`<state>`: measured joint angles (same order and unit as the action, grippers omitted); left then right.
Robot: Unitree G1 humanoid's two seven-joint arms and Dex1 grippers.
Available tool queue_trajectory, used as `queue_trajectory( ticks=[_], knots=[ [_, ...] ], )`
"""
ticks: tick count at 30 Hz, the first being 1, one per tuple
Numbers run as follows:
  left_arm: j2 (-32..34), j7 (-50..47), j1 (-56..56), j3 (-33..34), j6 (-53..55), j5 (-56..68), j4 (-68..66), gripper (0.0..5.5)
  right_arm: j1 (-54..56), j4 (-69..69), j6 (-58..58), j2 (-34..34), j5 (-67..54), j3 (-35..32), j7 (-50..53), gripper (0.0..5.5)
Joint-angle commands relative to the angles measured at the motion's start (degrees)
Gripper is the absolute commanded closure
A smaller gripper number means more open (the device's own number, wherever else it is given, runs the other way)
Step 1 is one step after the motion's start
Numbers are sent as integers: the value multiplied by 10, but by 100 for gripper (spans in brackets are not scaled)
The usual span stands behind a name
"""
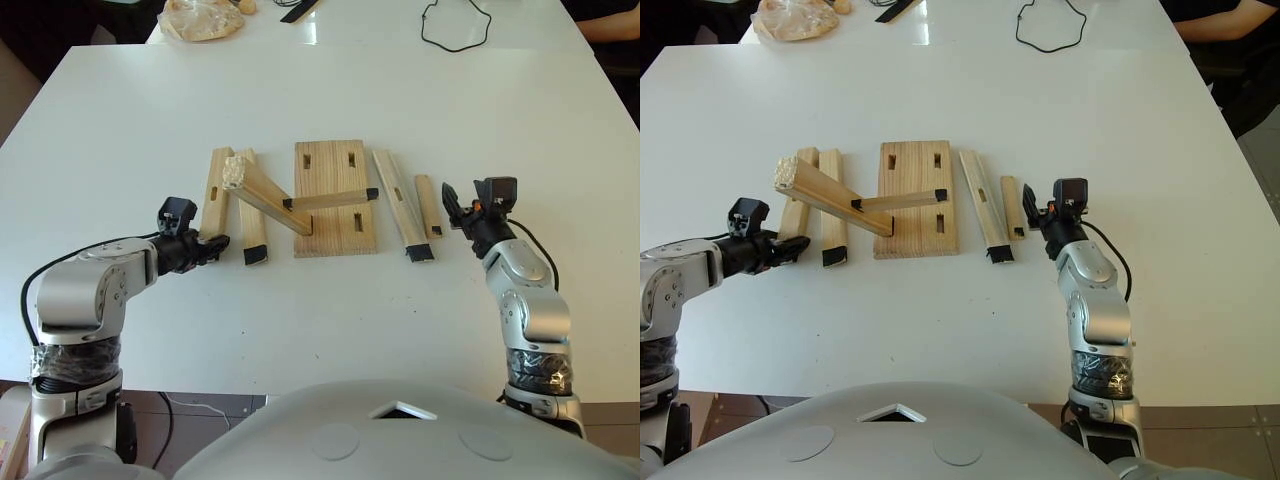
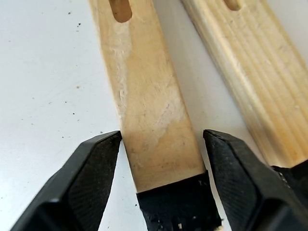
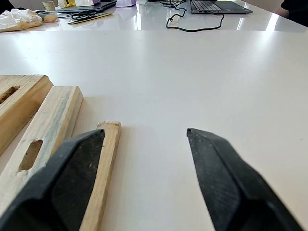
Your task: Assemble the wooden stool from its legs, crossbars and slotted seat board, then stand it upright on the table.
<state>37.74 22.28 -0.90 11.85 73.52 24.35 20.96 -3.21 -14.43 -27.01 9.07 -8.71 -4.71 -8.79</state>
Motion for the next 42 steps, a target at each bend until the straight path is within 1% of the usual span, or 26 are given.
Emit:
queue_trajectory(
  ticks=[1,9,12,15,17,20,23,26,29,31,34,37,39,40,42],
  knots=[
    [-4,-16,7,-1,-1,-14,5,236,0,1,1,0,1,0,2,235],
    [-30,-47,23,-18,-45,-44,-3,338,7,2,0,2,0,3,-2,235],
    [-35,-48,40,-23,-71,-52,-4,347,7,3,-2,5,1,2,-3,235],
    [-57,-62,43,-7,-105,-55,-5,347,13,2,2,13,1,-2,-7,235],
    [-86,-78,28,22,-125,-51,-6,347,23,5,7,17,-1,-7,-10,235],
    [-115,-114,-48,85,-148,-42,-46,347,50,15,17,29,3,-18,-10,235],
    [-143,-162,-138,172,-173,-14,-75,347,115,81,47,74,61,11,-11,235],
    [-166,-182,-285,252,-223,68,-112,347,202,156,57,106,69,14,-38,235],
    [-179,-171,-372,286,-250,166,-79,347,303,210,68,123,58,16,-81,235],
    [-187,-175,-393,283,-244,207,-60,347,360,237,66,127,47,6,-91,235],
    [-188,-161,-385,243,-215,256,-31,347,439,253,65,131,31,-6,-107,235],
    [-173,-103,-335,183,-188,300,11,347,486,253,115,126,31,25,-154,235],
    [-164,-47,-303,149,-199,313,33,347,498,223,72,112,-8,42,-204,235],
    [-157,-18,-293,136,-206,318,40,347,506,196,18,105,-57,36,-230,235],
    [-144,31,-286,113,-218,324,44,347,532,156,-81,100,-173,3,-282,235]
  ],
)
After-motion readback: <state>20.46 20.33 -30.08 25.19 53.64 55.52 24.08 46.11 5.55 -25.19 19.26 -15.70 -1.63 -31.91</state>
